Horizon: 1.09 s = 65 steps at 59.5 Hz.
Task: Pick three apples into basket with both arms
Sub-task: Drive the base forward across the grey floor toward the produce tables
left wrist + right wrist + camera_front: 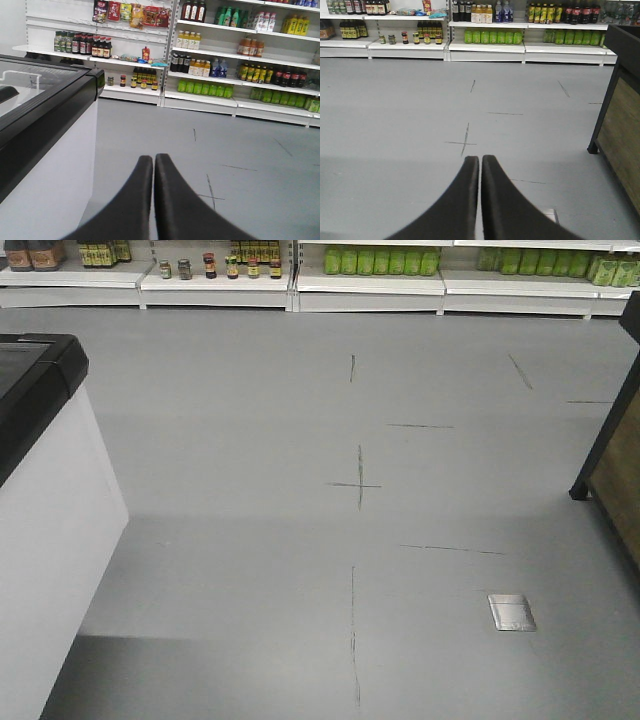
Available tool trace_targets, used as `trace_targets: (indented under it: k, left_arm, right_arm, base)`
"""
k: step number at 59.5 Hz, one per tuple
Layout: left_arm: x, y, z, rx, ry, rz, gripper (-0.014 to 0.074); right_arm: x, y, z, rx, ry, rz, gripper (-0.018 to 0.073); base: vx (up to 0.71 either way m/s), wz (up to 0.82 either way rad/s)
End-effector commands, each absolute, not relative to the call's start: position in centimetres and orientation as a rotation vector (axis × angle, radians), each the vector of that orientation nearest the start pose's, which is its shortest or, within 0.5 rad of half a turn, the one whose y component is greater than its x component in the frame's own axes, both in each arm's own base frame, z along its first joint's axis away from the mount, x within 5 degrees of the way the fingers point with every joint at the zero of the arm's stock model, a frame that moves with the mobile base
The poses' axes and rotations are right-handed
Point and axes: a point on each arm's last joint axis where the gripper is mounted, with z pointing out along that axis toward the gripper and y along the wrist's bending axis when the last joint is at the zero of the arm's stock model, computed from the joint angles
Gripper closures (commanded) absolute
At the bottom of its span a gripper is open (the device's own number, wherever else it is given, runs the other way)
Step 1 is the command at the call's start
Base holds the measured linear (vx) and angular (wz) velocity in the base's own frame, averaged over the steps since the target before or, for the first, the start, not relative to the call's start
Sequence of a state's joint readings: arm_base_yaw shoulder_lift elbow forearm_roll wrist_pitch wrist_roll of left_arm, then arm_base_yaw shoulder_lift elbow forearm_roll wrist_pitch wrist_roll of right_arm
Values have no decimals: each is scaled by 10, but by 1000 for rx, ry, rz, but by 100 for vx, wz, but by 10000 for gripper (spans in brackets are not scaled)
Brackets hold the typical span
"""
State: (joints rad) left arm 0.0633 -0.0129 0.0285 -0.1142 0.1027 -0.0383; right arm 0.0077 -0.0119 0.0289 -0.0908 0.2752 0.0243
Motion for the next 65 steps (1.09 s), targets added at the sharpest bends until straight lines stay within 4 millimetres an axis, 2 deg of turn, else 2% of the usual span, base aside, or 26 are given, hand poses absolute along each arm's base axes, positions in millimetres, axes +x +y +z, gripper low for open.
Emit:
trace_targets:
  k: [1,65]
  left_arm:
    - [54,3,211,-158,1480,-85,603]
    - [54,3,211,-158,1480,-85,603]
  right_arm:
    - [56,-1,182,-55,1704,-68,551]
    - [56,-1,182,-55,1704,-68,551]
  base:
    - [18,-12]
    - [22,-15]
